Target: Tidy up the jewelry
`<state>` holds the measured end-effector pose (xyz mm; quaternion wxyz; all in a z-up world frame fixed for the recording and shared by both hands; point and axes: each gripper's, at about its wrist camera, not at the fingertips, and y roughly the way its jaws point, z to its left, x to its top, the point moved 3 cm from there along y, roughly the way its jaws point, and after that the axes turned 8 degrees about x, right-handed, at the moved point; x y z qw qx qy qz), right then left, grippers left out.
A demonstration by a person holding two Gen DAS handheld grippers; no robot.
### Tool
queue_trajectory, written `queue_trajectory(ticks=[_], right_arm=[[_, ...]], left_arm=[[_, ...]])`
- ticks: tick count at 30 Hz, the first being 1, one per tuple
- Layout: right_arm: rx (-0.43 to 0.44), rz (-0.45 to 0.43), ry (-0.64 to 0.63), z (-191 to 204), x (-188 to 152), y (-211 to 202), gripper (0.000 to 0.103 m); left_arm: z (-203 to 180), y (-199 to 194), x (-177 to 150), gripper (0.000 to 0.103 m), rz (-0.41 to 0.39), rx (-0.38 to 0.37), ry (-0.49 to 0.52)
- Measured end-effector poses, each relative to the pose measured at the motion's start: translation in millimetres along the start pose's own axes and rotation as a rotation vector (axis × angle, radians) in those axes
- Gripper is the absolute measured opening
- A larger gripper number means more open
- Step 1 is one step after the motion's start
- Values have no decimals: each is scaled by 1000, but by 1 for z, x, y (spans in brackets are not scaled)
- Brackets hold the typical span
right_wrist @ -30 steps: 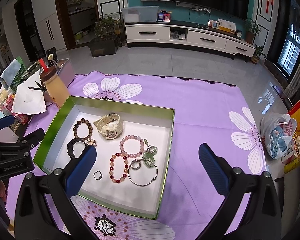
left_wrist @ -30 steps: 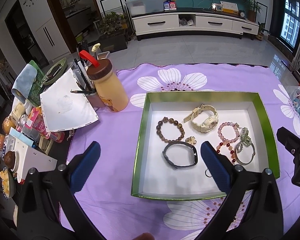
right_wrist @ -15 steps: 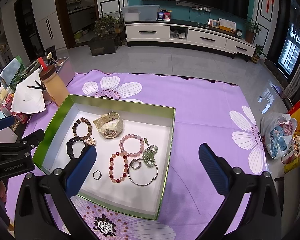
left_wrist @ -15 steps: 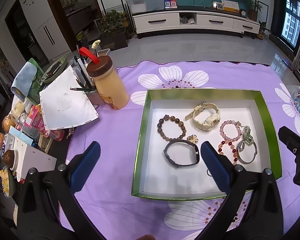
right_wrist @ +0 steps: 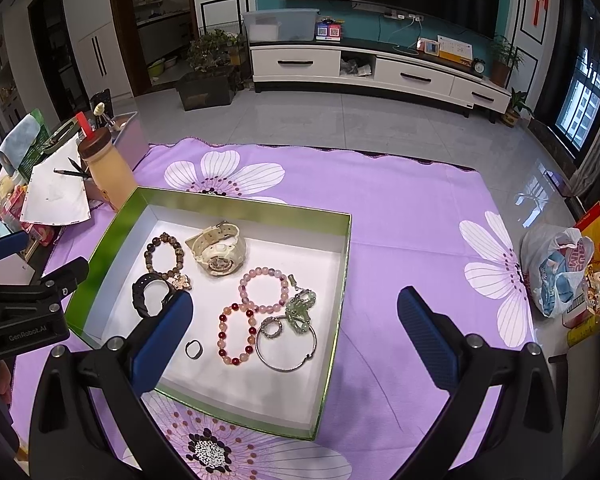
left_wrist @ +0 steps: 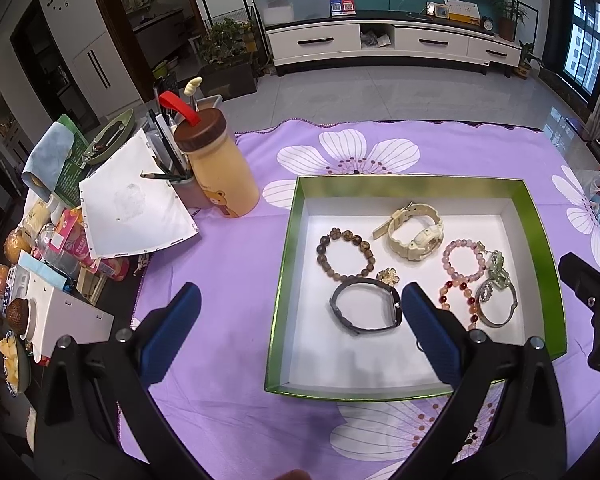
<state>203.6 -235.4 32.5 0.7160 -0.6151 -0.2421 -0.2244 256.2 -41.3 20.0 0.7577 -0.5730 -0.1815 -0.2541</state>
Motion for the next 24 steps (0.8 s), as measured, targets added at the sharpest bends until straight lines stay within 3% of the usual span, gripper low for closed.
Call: queue_trajectory(ticks=[24], right_arm=[[-2, 5, -3, 3, -3, 3, 102]], left_arm=[[1, 3, -2, 101, 26, 5, -11]])
